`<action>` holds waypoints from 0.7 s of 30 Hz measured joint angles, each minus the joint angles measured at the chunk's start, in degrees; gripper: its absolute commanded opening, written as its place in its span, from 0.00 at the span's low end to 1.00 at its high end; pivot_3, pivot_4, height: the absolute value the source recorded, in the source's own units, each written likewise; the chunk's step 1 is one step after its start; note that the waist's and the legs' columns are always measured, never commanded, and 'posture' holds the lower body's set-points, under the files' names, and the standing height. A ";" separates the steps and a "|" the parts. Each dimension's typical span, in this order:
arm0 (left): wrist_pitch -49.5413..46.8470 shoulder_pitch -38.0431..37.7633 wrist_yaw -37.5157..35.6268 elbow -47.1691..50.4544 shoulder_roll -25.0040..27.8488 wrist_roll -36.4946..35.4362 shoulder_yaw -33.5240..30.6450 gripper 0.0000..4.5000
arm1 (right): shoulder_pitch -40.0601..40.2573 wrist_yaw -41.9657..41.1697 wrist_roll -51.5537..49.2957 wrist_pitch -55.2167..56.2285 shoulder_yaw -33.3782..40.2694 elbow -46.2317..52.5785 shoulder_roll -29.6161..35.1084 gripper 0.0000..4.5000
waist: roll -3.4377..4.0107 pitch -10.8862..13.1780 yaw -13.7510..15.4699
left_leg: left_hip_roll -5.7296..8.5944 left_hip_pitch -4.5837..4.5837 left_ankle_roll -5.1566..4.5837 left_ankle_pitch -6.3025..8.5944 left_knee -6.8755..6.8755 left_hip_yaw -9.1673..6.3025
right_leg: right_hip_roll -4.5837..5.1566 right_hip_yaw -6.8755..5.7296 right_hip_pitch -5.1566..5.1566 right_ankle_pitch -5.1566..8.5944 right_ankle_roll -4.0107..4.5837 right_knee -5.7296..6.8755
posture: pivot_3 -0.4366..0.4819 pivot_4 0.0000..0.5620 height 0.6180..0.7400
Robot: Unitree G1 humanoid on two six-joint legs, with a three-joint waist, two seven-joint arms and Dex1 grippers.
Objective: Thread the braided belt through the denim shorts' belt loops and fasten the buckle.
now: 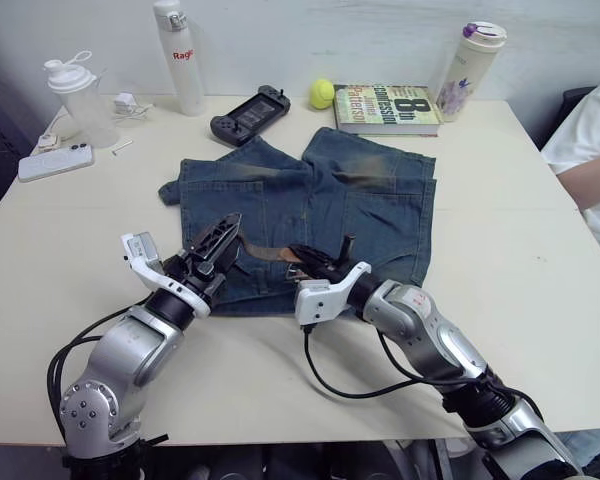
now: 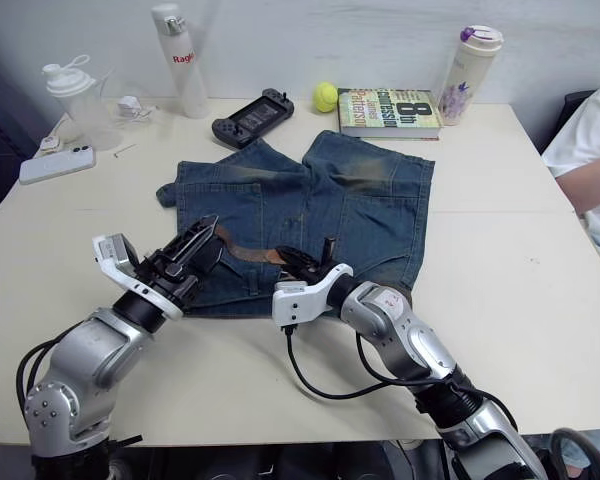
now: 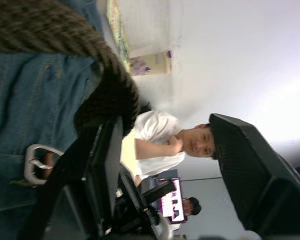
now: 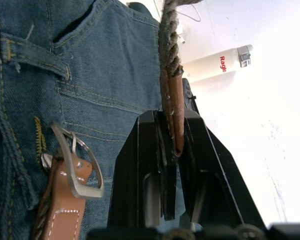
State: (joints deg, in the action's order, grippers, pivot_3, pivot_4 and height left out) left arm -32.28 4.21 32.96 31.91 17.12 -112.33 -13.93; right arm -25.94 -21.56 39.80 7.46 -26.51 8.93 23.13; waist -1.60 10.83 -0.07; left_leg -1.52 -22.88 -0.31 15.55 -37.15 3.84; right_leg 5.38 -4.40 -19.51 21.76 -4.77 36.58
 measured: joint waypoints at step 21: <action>-1.42 -0.62 1.47 -6.09 -0.75 0.00 0.27 0.23 | 0.10 -1.15 0.81 2.11 0.33 2.61 0.60 0.00 | 0.03 0.02 0.01 | 0.00 -0.03 0.02 -0.01 0.05 -0.05 | -0.01 -0.03 0.00 0.00 0.00 -0.08 | 0.48 0.27 1.00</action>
State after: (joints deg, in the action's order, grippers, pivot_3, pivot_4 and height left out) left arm -33.70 3.59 34.43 25.82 16.38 -112.33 -13.65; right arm -25.84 -22.70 40.62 9.56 -26.19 11.54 23.73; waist -1.57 10.85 -0.06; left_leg -1.52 -22.91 -0.29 15.54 -37.10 3.79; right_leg 5.38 -4.43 -19.51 21.76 -4.77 36.50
